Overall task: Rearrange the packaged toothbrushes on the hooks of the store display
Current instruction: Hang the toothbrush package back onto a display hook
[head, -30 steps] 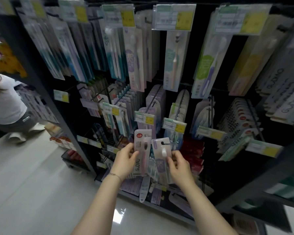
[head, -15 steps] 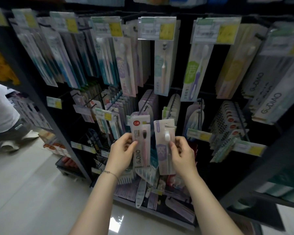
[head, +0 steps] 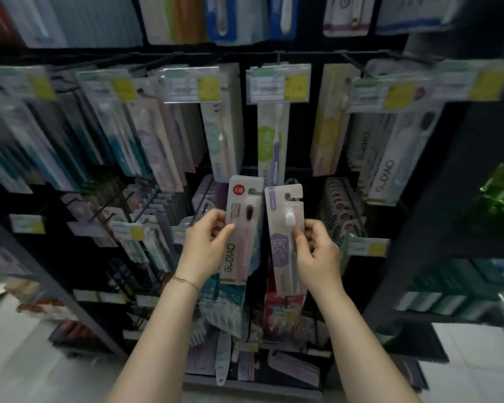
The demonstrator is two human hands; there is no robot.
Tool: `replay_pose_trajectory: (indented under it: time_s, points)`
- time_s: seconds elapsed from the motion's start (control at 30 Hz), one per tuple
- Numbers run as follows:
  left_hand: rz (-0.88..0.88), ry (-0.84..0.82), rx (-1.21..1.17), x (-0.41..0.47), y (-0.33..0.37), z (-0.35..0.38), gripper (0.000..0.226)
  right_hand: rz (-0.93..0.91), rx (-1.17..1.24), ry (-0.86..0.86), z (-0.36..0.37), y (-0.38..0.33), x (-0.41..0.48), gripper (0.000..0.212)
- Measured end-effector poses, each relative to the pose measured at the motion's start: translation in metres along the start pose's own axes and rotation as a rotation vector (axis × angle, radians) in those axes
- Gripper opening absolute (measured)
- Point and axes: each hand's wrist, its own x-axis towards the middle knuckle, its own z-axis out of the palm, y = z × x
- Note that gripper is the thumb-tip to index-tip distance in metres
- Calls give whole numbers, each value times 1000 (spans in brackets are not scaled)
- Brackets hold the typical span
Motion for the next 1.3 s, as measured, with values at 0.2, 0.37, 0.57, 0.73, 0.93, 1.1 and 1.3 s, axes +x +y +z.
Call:
replay_pose_trajectory:
  time_s: [0.2, 0.37, 0.57, 0.73, 0.93, 1.1, 1.3]
  points:
    - [65, -53, -38, 13, 28, 45, 6, 36, 23, 67, -44, 5, 7, 8]
    - [67, -21, -180, 18, 61, 86, 11, 19, 43, 63, -79, 14, 9, 8]
    - [101, -9, -339, 35, 108, 128, 18, 1, 30, 46, -125, 26, 18, 11]
    - [152, -28, -416, 49, 145, 156, 16, -13, 46, 58, -157, 35, 21, 10]
    - [184, 9, -550, 68, 191, 176, 14, -9, 38, 67, -181, 46, 25, 9]
    - [165, 29, -650, 77, 217, 183, 16, 4, 72, 66, -190, 47, 29, 9]
    - [179, 41, -599, 80, 215, 183, 16, 12, 86, 58, -195, 48, 32, 9]
